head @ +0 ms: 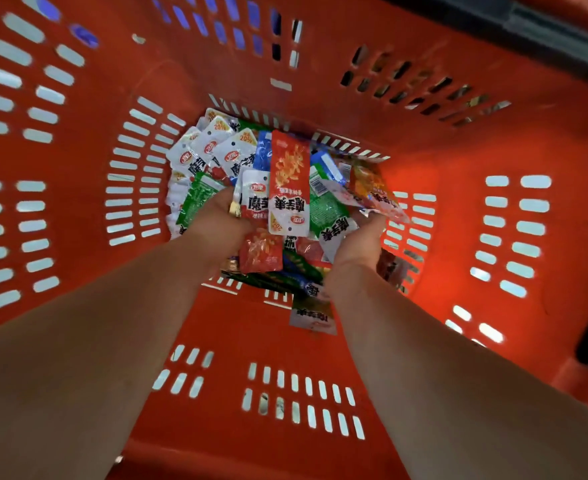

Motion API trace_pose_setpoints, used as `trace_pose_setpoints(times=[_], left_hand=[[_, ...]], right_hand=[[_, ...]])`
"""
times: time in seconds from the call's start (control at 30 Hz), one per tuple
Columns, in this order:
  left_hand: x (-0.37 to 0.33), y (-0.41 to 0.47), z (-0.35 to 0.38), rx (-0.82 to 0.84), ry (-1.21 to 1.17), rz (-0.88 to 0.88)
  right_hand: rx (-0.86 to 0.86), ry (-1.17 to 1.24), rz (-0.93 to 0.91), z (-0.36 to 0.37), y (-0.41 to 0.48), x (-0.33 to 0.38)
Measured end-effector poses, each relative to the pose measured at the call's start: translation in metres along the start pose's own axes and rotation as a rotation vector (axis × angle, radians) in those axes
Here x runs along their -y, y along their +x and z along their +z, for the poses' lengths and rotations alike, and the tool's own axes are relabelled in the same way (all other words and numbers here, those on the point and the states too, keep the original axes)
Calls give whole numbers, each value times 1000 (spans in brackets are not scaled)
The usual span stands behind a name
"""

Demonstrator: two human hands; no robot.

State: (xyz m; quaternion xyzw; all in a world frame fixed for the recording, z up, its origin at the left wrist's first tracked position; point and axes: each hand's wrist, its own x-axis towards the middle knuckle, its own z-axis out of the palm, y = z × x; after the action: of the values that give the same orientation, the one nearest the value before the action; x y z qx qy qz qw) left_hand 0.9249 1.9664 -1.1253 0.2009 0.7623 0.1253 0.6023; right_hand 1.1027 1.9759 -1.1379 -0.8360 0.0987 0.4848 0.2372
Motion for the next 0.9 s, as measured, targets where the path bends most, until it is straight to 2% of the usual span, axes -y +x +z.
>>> trace_pose_setpoints(times=[0.1,0.2,0.3,0.37,0.47,0.6,0.7,0.8,0.9], left_hand=[[-6,3,-3,-92,37,-12],[-21,10,1,-120,52,-36],[-39,13,15,-156,24,-84],[-46,18,28,-174,-4,-131],[-52,24,44,-215,94,-83],[-51,31,62,-231,89,8],[-47,26,62,-207,-49,9],[-43,15,38,-211,-22,37],[-36,0,2,-279,20,57]], right_hand=[[65,-6,-71,3,-7,7],[41,215,-24,4,-5,11],[37,313,-4,3,-4,21],[35,273,37,1,-6,33],[-42,77,36,3,0,40],[-116,-23,56,9,13,40],[-6,-138,54,1,17,39],[73,-197,77,-10,12,35],[61,-93,132,-10,-7,28]])
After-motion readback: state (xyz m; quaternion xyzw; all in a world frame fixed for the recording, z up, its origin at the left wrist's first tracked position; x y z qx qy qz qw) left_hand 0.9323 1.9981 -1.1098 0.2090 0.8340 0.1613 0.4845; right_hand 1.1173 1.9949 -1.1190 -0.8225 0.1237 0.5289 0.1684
